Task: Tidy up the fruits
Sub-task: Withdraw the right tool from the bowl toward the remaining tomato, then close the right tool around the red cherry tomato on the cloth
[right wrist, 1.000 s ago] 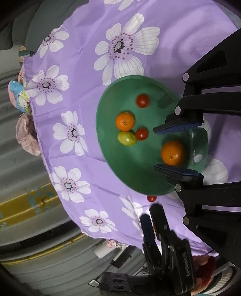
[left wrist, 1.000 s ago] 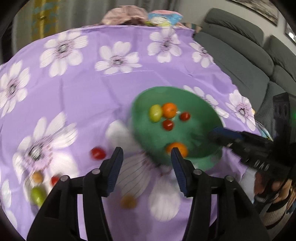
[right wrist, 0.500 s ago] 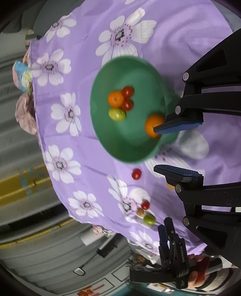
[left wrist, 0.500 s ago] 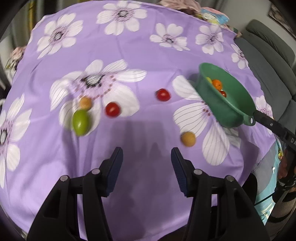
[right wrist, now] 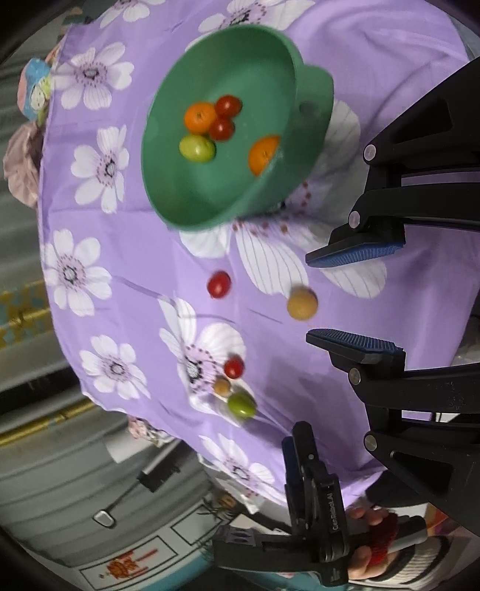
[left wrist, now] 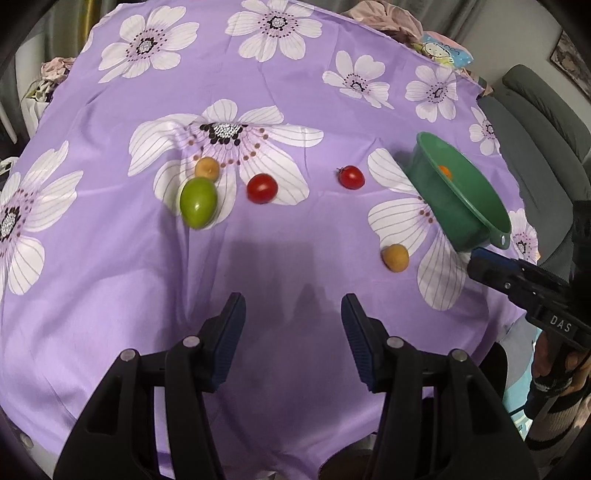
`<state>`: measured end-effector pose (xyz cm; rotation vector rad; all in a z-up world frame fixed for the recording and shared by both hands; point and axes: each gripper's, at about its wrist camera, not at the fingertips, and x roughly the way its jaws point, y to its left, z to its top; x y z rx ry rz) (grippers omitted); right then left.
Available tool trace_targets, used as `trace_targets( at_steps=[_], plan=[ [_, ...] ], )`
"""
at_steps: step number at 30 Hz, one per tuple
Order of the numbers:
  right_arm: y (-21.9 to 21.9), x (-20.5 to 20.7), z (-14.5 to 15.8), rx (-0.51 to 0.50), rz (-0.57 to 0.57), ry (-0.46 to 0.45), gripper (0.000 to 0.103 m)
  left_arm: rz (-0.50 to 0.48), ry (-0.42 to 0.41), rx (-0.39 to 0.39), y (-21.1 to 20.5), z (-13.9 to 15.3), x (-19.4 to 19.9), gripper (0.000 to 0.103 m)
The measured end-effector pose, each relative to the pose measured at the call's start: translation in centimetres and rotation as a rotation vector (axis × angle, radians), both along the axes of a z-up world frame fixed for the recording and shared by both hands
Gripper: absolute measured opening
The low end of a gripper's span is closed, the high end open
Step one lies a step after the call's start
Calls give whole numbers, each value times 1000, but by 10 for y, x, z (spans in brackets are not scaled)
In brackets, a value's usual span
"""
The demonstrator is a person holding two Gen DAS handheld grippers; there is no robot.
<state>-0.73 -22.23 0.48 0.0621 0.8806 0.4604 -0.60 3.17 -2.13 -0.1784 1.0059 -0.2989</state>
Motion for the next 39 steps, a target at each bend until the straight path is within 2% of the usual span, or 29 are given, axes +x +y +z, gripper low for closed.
trace_targets(
  at_steps=[13, 23, 27, 39],
  plan=[
    [33, 15, -7, -50, 39, 36, 35, 29, 24, -90, 24, -9, 7, 53],
    [46, 33, -10, -91, 36, 52, 35, -30, -1, -102, 15, -4, 28, 53],
    [51, 45, -12, -119, 26, 52, 48, -42, -18, -94, 10, -1, 41, 54],
    [62, 93, -20, -165, 9, 56, 48, -62, -40, -57, 1, -2, 85, 54]
  ],
)
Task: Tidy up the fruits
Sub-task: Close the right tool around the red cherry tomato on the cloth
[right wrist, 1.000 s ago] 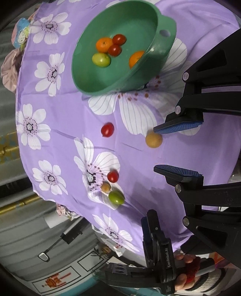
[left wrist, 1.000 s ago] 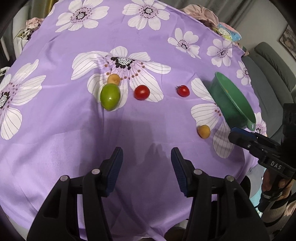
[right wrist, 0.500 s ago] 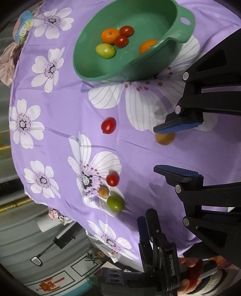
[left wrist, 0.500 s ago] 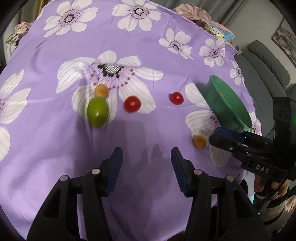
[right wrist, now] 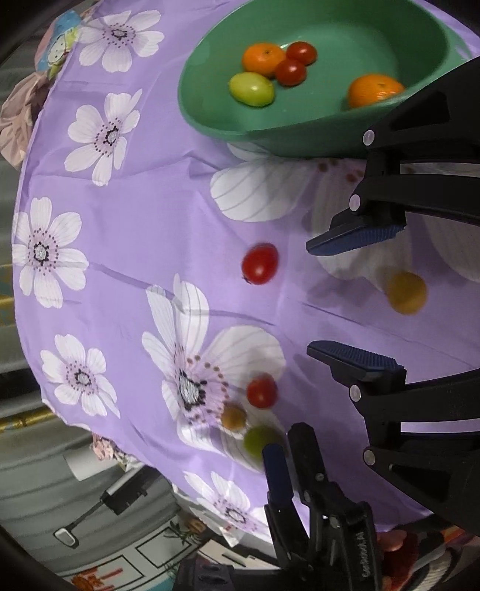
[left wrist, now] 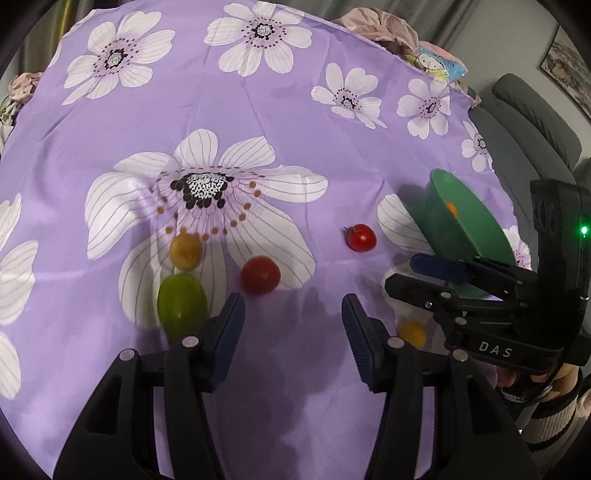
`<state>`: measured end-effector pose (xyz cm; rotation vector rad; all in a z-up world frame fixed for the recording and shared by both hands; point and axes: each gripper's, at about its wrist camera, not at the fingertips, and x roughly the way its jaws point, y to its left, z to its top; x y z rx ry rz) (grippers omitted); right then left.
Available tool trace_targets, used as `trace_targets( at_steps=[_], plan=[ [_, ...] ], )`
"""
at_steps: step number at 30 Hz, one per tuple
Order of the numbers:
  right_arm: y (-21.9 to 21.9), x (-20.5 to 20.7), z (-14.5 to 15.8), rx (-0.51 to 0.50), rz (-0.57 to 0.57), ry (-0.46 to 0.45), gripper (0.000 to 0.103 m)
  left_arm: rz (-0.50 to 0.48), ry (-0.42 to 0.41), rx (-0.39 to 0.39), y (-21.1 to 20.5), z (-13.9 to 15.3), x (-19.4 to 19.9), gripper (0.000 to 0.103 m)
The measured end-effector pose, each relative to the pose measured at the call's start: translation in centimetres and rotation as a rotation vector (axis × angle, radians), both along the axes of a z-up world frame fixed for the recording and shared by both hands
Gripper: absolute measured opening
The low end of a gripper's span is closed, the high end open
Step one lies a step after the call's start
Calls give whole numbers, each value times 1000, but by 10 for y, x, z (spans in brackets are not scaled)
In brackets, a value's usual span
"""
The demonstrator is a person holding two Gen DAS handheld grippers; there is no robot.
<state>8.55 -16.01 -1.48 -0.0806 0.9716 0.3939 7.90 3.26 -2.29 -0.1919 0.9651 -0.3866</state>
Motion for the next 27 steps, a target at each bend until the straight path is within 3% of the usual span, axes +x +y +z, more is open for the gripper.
trace_targets(
  at_steps=[14, 27],
  plan=[
    [15, 38, -16, -73, -1, 9, 48, 22, 44, 56, -6, -17, 31, 52],
    [23, 51, -30, -95, 31, 31, 46, 19, 42, 72, -7, -22, 36, 32]
  ],
)
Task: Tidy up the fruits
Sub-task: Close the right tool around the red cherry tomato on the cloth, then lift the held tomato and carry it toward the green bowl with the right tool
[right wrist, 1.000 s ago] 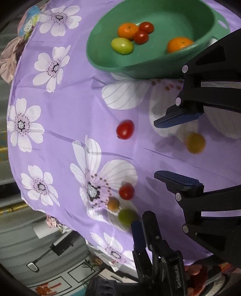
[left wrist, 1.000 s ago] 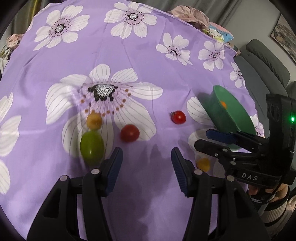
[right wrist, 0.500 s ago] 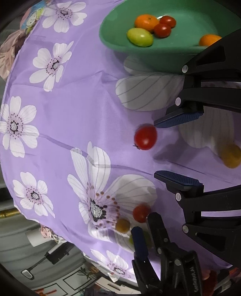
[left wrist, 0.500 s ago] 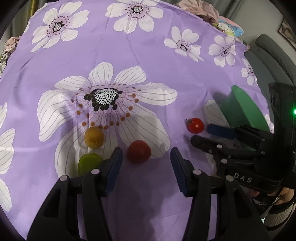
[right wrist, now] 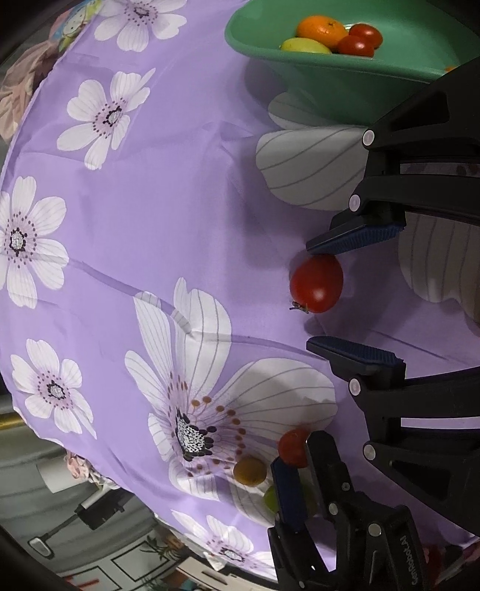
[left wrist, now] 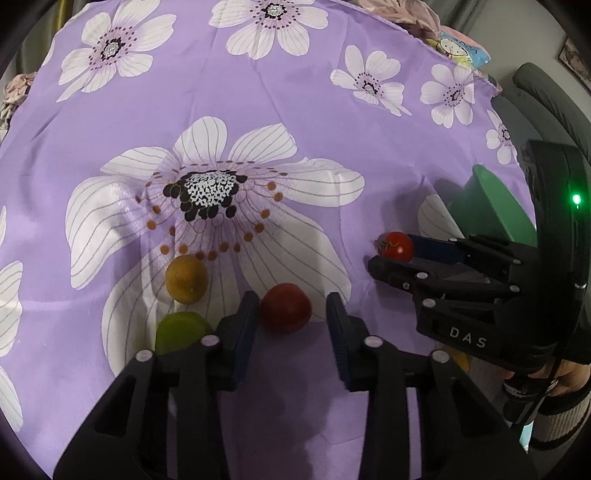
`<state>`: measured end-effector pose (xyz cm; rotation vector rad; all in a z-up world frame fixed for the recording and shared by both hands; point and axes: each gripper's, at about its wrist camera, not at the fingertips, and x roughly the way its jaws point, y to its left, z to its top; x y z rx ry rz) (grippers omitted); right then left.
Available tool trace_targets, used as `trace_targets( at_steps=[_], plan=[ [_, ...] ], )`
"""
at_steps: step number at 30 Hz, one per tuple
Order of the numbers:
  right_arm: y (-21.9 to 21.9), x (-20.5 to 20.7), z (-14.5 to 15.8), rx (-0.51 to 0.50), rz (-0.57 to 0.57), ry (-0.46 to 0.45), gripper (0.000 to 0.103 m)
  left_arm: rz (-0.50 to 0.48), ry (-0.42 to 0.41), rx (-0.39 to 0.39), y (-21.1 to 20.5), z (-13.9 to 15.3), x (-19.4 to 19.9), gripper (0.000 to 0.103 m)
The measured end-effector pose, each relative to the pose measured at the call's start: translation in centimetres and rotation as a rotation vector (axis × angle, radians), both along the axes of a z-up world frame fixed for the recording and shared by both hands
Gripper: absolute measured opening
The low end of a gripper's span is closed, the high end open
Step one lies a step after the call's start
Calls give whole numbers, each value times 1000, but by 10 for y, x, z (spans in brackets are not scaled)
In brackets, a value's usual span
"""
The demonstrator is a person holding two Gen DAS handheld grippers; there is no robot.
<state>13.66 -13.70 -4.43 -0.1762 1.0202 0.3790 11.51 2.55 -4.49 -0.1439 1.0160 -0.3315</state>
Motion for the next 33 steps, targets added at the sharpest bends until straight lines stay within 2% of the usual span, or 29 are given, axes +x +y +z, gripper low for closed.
trace_targets(
  at_steps=[3, 6, 12, 19, 33],
  plan=[
    [1, 1, 0, -6, 5, -2, 40, -7, -5, 12, -1, -1, 0, 27],
    [3, 1, 0, -9, 11, -5, 32, -5, -7, 18, 0, -2, 1, 28],
    [3, 0, 0, -11, 24, -8, 31, 0, -3, 10, -2, -2, 2, 28],
    [1, -14, 8, 36, 39, -10, 31, 16, 25, -13, 2, -1, -3, 28],
    [-9, -59, 23, 137, 70, -12, 31, 1, -8, 11, -9, 18, -38, 28]
  ],
)
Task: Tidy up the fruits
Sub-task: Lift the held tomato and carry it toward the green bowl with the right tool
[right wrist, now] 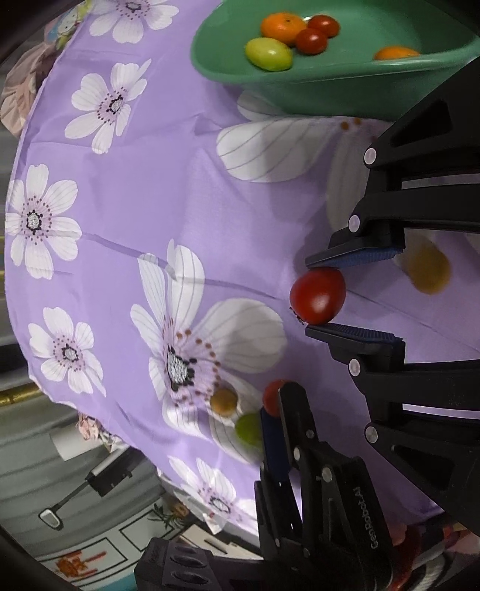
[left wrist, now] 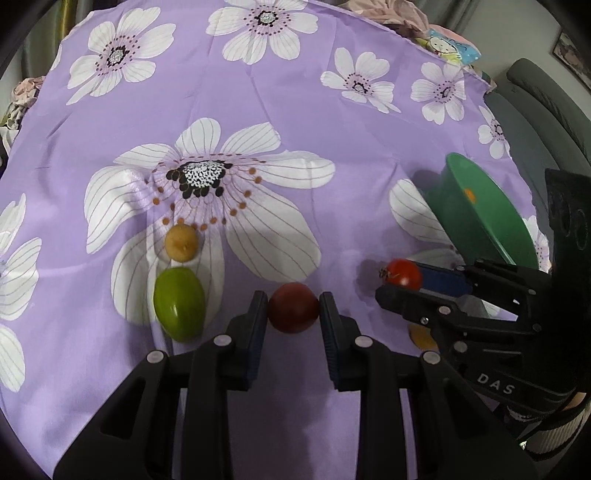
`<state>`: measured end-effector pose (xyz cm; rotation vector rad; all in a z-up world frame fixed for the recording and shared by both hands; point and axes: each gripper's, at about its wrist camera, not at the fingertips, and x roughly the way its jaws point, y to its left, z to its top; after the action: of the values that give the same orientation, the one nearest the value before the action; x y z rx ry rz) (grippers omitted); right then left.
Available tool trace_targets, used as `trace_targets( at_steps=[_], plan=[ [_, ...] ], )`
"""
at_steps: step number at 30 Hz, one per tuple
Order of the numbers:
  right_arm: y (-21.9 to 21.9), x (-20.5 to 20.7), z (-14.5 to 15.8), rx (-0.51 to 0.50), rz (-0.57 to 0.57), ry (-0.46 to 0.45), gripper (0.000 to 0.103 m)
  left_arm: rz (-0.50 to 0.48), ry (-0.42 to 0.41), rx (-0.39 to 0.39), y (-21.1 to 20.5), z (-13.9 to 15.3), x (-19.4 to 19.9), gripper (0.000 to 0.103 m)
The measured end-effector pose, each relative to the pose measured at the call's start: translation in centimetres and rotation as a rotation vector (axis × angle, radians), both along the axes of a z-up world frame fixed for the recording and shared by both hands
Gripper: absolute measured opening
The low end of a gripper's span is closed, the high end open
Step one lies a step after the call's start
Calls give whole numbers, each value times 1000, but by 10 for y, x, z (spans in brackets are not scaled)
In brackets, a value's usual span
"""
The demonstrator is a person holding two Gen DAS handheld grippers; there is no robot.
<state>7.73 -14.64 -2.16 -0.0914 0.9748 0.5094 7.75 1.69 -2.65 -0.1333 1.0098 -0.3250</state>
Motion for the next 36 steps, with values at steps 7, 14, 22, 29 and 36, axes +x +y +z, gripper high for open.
trace_targets(
  at_steps=[7, 14, 22, 29, 36],
  plan=[
    [-6, -25, 10, 34, 14, -17, 31, -7, -16, 8, -5, 8, -19, 28],
    [-9, -44, 13, 63, 12, -19, 31, -13, -24, 16, -10, 13, -38, 28],
    [-14, -59, 19, 82, 16, -37, 31, -12, -37, 29, -14, 19, -52, 28],
    [-20, -66, 22, 98, 13, -48, 31, -10, -46, 42, -17, 23, -58, 28],
    [-29, -71, 34, 121, 4, -85, 31, -10, -67, 55, -22, 30, -62, 28]
  ],
)
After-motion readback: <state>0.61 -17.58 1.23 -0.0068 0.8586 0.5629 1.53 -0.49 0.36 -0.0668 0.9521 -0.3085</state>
